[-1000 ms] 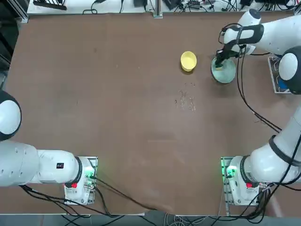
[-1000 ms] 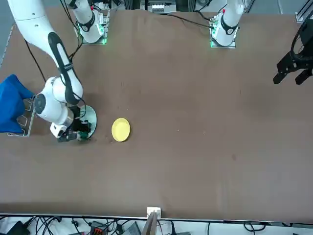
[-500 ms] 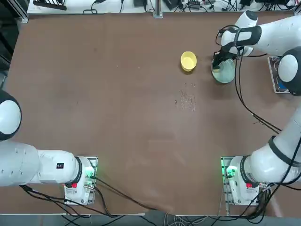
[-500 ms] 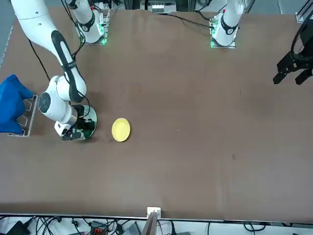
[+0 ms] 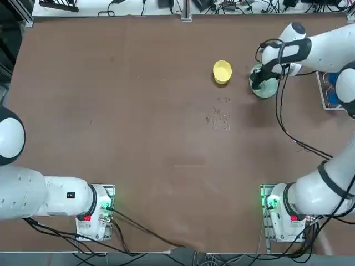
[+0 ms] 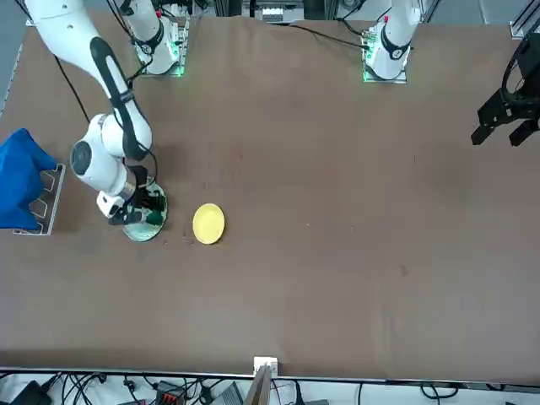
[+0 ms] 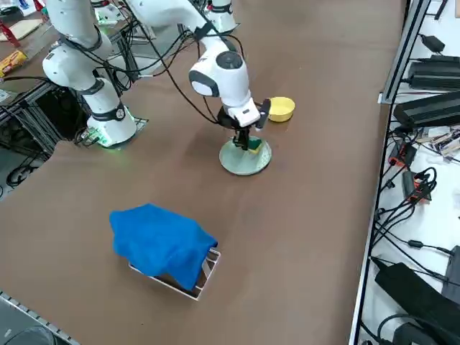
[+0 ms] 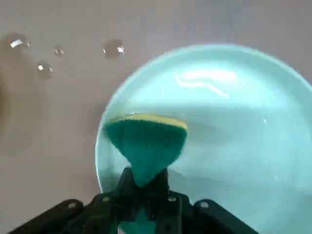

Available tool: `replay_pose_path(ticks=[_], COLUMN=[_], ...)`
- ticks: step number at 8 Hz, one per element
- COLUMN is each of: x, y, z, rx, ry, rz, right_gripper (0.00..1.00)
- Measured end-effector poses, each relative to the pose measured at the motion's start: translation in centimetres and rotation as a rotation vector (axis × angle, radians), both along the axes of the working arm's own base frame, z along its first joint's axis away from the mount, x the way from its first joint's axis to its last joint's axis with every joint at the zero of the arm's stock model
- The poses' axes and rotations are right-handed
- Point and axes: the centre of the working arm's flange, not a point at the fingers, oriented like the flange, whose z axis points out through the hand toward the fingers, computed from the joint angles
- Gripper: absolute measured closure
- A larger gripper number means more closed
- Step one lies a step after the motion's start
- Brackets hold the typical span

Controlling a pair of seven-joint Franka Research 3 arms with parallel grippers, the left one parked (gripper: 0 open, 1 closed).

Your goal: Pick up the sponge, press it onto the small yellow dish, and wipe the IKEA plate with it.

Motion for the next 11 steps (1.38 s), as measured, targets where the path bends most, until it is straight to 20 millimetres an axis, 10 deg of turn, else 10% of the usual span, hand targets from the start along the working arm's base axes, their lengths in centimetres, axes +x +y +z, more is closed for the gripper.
replay_pose_path(ticks=[5,11], x=[-2.2,2.5], y=[-9.0,-10.1], z=[0.0,0.0], rx=[0.0,0.006], ry=[-0.009,-0.062], rz=[0.035,0.056], right_gripper=[0.91,0.91])
